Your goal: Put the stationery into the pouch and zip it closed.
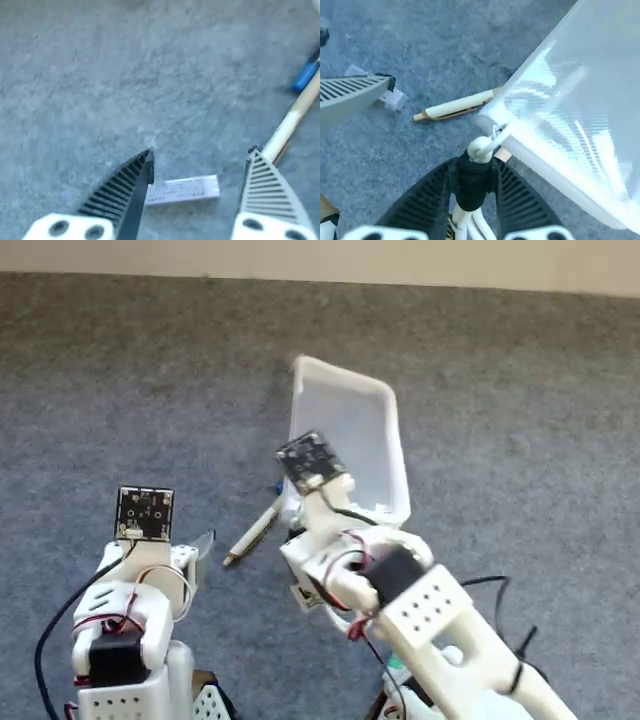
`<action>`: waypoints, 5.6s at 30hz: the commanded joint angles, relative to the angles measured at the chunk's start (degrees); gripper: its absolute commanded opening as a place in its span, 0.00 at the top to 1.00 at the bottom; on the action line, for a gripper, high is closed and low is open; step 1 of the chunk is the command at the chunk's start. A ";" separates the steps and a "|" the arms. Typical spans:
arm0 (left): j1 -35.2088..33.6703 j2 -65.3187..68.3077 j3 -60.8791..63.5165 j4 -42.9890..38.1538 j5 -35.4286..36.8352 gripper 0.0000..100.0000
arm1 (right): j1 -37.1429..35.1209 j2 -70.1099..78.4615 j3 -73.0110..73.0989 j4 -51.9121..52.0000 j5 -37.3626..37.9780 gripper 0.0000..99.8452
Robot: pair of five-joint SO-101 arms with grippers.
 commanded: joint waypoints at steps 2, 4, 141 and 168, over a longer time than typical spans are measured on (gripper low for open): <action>6.64 0.04 -8.84 -0.97 5.01 0.72 | 3.91 -12.18 3.12 -3.47 2.73 0.99; 9.63 0.04 -10.68 -0.97 6.86 0.72 | 4.26 -16.75 6.29 -5.67 3.96 0.99; 10.42 0.04 -3.03 -18.99 5.89 0.81 | 8.13 -56.66 24.48 -1.01 18.29 0.99; 18.42 0.22 0.40 -19.34 3.43 0.83 | -0.22 -56.75 11.74 6.02 17.67 0.99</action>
